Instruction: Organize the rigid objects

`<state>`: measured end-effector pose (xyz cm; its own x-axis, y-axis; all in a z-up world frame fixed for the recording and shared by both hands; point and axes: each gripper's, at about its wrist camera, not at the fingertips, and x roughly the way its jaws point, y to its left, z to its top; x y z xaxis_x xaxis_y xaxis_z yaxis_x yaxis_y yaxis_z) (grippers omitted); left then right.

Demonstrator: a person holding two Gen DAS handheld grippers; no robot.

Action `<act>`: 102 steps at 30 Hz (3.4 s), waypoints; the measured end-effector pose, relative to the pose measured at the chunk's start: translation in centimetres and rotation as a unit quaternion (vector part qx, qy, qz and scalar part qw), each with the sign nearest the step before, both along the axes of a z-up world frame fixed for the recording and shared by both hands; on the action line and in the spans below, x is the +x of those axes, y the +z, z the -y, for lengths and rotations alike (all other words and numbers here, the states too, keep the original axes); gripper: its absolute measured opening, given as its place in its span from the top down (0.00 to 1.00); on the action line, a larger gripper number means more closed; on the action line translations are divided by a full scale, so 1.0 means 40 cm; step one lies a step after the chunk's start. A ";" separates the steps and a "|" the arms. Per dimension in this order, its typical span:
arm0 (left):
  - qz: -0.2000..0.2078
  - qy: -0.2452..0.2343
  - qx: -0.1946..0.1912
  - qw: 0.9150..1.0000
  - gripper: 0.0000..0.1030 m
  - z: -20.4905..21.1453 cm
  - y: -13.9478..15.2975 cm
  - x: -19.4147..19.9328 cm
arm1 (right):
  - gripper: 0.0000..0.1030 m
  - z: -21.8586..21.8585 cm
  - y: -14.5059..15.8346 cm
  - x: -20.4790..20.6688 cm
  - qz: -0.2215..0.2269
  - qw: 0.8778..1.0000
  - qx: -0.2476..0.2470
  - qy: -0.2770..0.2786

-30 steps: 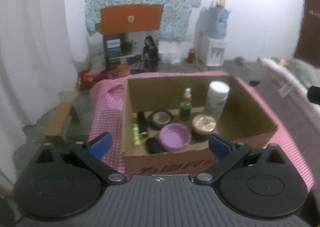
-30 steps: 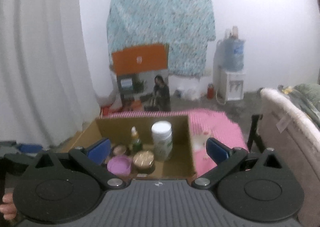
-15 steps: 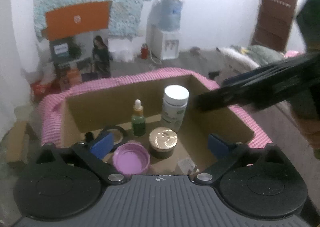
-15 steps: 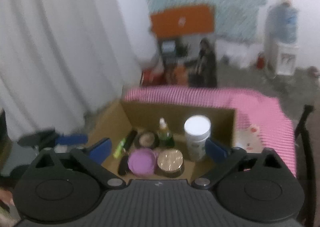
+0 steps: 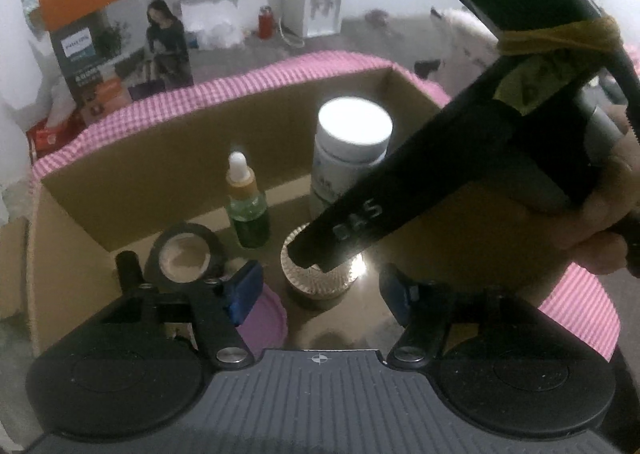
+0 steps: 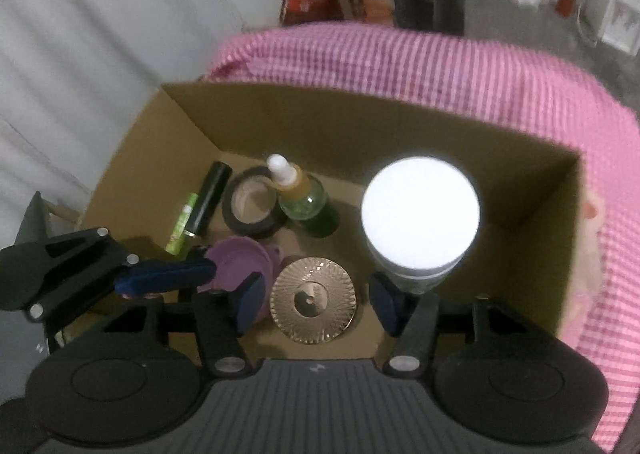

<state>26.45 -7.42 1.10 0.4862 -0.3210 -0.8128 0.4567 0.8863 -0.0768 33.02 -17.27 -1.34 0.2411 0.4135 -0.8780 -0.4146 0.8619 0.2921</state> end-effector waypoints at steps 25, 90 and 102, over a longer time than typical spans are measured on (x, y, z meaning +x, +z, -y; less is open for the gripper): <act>-0.091 -0.020 -0.039 0.995 0.38 0.049 -0.045 0.037 | 0.44 0.037 -0.069 0.032 -0.046 0.999 0.009 -0.006; 0.038 0.125 -0.108 0.986 0.11 -0.368 0.104 -0.267 | 0.60 -0.376 -0.080 -0.046 -0.024 0.977 -0.075 0.198; 0.055 0.128 -0.108 0.984 0.11 -0.354 0.124 -0.314 | 0.60 -0.351 -0.068 -0.041 -0.021 0.982 -0.063 0.175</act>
